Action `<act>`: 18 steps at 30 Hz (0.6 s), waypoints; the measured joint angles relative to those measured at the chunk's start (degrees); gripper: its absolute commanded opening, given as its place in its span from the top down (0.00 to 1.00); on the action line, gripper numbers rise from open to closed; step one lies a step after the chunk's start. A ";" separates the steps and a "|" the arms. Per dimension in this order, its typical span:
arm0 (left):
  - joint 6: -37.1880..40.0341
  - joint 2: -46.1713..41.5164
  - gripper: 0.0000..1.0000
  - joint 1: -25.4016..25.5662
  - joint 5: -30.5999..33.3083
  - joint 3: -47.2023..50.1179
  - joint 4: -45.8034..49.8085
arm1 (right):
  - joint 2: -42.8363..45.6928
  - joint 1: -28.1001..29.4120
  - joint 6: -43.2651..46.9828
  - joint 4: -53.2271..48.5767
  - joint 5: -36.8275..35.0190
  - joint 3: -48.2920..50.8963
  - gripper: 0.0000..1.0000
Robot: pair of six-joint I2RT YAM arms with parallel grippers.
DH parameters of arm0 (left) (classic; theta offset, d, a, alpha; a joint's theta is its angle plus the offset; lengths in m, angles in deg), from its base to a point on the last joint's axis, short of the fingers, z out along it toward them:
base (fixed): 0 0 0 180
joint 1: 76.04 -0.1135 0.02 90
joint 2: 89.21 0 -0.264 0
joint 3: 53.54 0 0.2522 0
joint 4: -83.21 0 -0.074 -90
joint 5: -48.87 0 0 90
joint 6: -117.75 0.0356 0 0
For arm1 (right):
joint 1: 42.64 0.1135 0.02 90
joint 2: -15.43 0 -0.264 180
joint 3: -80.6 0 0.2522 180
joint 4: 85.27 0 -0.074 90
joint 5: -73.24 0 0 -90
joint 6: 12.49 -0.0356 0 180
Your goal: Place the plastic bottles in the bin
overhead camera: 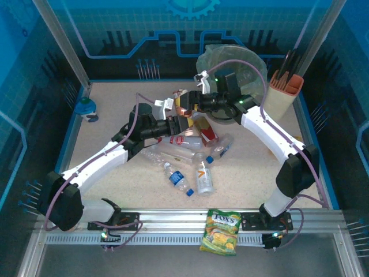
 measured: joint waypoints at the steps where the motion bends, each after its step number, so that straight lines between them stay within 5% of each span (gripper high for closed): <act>1: -0.04 0.00 0.69 -0.02 0.00 0.00 -0.04 | 0.00 -0.09 -0.02 0.11 0.09 0.07 0.45; 12: 0.24 -0.81 0.09 -0.11 1.99 0.00 0.02 | 1.60 -4.04 1.81 -0.63 -1.53 0.11 0.54; 18: 0.90 -6.23 0.01 -0.68 5.90 0.00 3.26 | 3.37 -9.01 5.18 -3.52 -3.93 -2.89 0.54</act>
